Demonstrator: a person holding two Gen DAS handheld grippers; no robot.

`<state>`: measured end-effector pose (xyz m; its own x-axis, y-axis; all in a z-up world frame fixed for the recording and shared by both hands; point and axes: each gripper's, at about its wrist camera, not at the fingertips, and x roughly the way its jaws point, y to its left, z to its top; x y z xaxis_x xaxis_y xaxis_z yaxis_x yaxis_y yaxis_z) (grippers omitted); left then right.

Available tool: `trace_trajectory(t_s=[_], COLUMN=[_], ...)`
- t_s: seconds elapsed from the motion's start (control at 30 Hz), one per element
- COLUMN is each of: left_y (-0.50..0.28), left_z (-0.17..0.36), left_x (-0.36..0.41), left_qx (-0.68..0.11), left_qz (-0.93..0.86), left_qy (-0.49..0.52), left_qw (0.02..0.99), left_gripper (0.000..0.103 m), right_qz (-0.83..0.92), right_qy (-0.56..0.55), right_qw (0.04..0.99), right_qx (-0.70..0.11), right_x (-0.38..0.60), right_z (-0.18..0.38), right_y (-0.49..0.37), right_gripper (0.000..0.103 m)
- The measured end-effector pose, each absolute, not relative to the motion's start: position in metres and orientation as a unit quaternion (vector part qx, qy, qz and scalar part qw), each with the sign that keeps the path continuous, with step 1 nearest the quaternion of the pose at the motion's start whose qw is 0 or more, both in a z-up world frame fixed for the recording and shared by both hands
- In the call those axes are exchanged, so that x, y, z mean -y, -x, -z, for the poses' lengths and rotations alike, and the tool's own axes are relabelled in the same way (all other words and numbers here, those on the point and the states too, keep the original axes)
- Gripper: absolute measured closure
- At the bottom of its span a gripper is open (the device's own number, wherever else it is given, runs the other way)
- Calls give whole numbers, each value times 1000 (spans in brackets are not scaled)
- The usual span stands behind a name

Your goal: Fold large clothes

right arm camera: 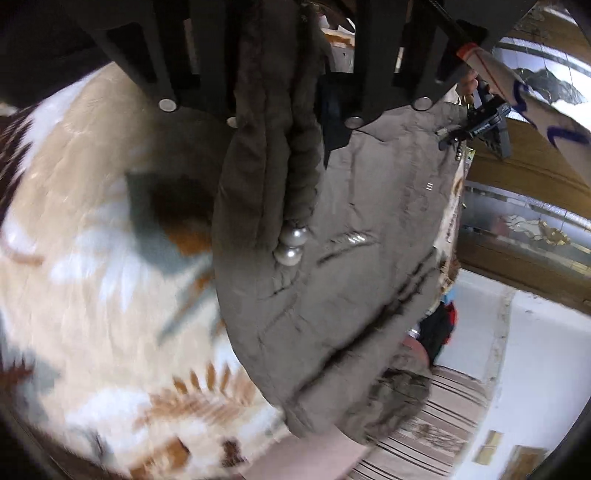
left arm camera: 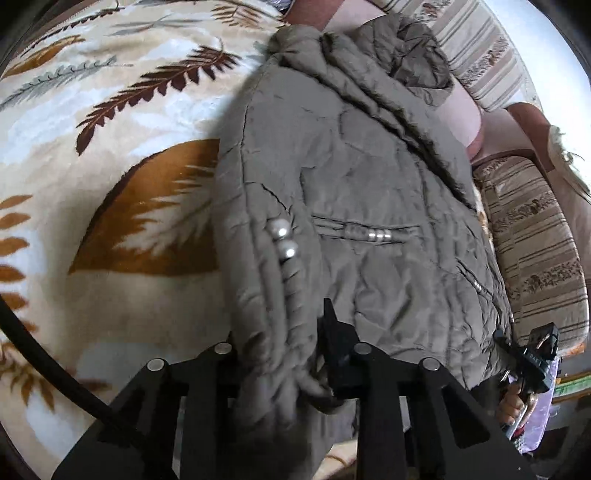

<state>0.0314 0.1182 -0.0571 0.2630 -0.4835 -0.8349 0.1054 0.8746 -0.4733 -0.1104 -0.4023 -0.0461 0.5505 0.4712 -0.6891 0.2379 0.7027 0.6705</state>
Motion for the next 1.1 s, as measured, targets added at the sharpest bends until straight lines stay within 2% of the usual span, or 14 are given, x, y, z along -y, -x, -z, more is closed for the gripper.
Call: trace_trajectory(t_s=[0.17, 0.23, 0.3, 0.4, 0.5, 0.57, 0.67, 0.77, 1.1], left_y=[-15, -17, -19, -13, -4, -5, -15, -31, -93], left_z=[58, 64, 62, 38, 4, -13, -28, -32, 12], left_x=[-117, -119, -123, -132, -137, -133, -125, -109, -79], left_qx=[-578, -586, -591, -573, -535, -512, -494, -484, -484], left_qz=[183, 168, 161, 162, 168, 175, 193, 209, 198], left_qy=[153, 143, 146, 132, 108, 107, 114, 106, 68], left_qw=[781, 779, 777, 792, 821, 834, 840, 843, 849], left_gripper=[78, 71, 68, 63, 51, 43, 41, 38, 37], right_qz=[-56, -34, -7, 24, 61, 60, 31, -8, -39], right_qy=[-363, -362, -357, -340, -299, -275, -249, -230, -176], right_qw=[797, 790, 787, 801, 829, 848, 866, 871, 869], right_qx=[-479, -494, -504, -492, -468, -450, -432, -433, -460], right_x=[415, 418, 421, 426, 428, 423, 403, 378, 284], right_z=[47, 61, 65, 47, 10, -16, -50, -67, -89], right_y=[115, 112, 113, 122, 125, 122, 100, 70, -82], right_gripper=[85, 83, 63, 54, 41, 39, 33, 32, 32])
